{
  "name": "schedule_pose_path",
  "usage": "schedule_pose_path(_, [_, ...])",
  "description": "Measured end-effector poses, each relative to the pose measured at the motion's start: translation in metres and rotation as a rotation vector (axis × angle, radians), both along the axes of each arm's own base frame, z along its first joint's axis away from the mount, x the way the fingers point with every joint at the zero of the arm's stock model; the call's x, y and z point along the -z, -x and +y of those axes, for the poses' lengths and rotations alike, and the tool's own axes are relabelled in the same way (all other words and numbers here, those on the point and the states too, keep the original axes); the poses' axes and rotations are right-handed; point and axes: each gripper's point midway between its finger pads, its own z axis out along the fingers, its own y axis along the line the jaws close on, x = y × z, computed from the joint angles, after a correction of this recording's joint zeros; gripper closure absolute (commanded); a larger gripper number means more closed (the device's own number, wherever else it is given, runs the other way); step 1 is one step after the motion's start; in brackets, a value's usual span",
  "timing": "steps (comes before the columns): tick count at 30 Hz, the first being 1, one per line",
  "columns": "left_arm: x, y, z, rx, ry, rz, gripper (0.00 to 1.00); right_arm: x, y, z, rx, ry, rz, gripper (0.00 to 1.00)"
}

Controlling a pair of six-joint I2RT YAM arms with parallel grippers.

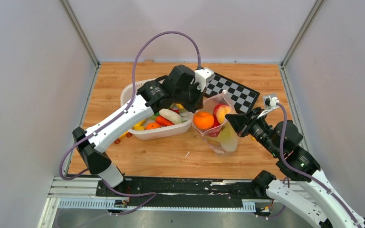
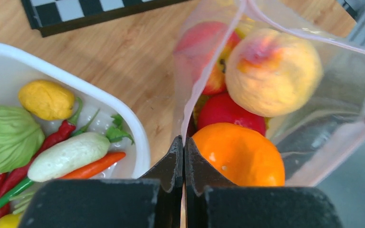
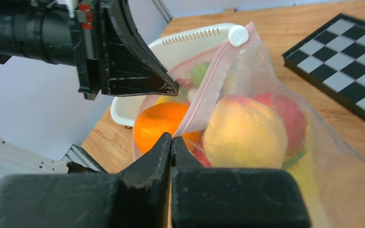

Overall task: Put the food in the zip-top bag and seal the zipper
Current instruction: Adjust the zipper food storage bag at the center of the board.

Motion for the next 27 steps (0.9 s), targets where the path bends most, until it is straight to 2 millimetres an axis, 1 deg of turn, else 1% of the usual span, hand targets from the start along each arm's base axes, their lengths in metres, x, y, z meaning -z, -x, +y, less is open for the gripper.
schedule_pose_path(3, [0.001,0.012,0.000,0.052,0.016,0.029,1.00,0.009,-0.002,0.007,-0.002,-0.045,0.056,1.00])
schedule_pose_path(7, [-0.012,0.023,-0.009,0.112,0.086,0.050,1.00,0.012,-0.003,0.016,-0.026,-0.130,0.078,1.00])
schedule_pose_path(10, [-0.018,0.020,-0.014,0.107,0.121,0.038,1.00,0.015,-0.005,0.023,-0.040,-0.156,0.092,1.00])
schedule_pose_path(12, [-0.014,0.012,-0.011,0.059,0.107,0.019,1.00,0.022,-0.011,0.025,-0.018,-0.151,0.126,1.00])
schedule_pose_path(13, [-0.010,0.006,-0.007,0.024,0.088,0.009,0.95,0.027,-0.016,0.025,-0.001,-0.146,0.146,1.00])
schedule_pose_path(14, [-0.007,0.004,-0.005,0.006,0.077,0.004,0.85,0.029,-0.018,0.026,0.007,-0.146,0.154,1.00])
schedule_pose_path(15, [-0.006,0.000,-0.002,-0.016,0.064,-0.006,0.79,0.031,-0.019,0.026,0.013,-0.146,0.163,1.00])
schedule_pose_path(16, [-0.005,-0.004,0.000,-0.032,0.054,-0.019,0.69,0.033,-0.021,0.026,0.020,-0.147,0.170,1.00])
schedule_pose_path(17, [-0.006,-0.007,0.002,-0.048,0.046,-0.034,0.54,0.033,-0.022,0.026,0.028,-0.150,0.174,1.00])
schedule_pose_path(18, [-0.006,-0.010,0.005,-0.061,0.038,-0.048,0.45,0.033,-0.022,0.025,0.033,-0.155,0.174,1.00])
schedule_pose_path(20, [-0.008,-0.015,0.010,-0.080,0.025,-0.073,0.41,0.030,-0.023,0.022,0.048,-0.170,0.170,1.00])
schedule_pose_path(22, [-0.010,-0.018,0.015,-0.097,0.027,-0.086,0.32,0.028,-0.024,0.020,0.062,-0.183,0.168,1.00])
schedule_pose_path(24, [-0.011,-0.018,0.021,-0.108,0.035,-0.095,0.31,0.026,-0.024,0.019,0.069,-0.194,0.164,1.00])
schedule_pose_path(27, [-0.014,-0.014,0.033,-0.125,0.043,-0.098,0.22,0.027,-0.026,0.020,0.075,-0.203,0.170,1.00])
